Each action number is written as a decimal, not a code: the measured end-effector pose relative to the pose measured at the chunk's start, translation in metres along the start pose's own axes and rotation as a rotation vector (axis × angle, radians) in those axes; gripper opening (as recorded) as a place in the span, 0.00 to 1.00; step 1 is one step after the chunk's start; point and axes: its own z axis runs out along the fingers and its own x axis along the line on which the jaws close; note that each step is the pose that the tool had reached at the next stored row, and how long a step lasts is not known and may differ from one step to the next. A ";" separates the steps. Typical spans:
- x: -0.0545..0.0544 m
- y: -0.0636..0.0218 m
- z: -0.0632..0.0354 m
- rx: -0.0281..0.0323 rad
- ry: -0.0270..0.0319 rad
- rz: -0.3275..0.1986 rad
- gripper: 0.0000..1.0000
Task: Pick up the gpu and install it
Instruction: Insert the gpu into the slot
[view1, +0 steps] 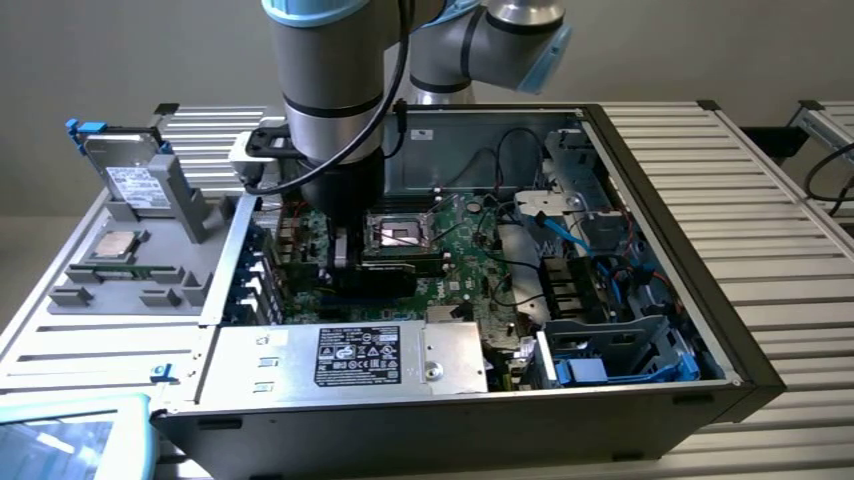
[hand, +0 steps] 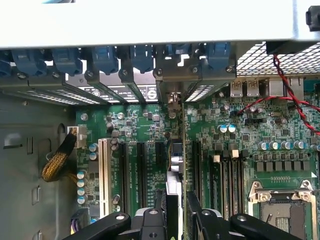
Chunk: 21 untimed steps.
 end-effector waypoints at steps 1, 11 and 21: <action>0.000 0.0000 0.0000 -0.0001 0.0000 0.000 0.27; 0.000 0.0025 0.0010 -0.0005 -0.0002 0.000 0.27; 0.000 0.0033 0.0016 -0.0009 0.0000 0.000 0.27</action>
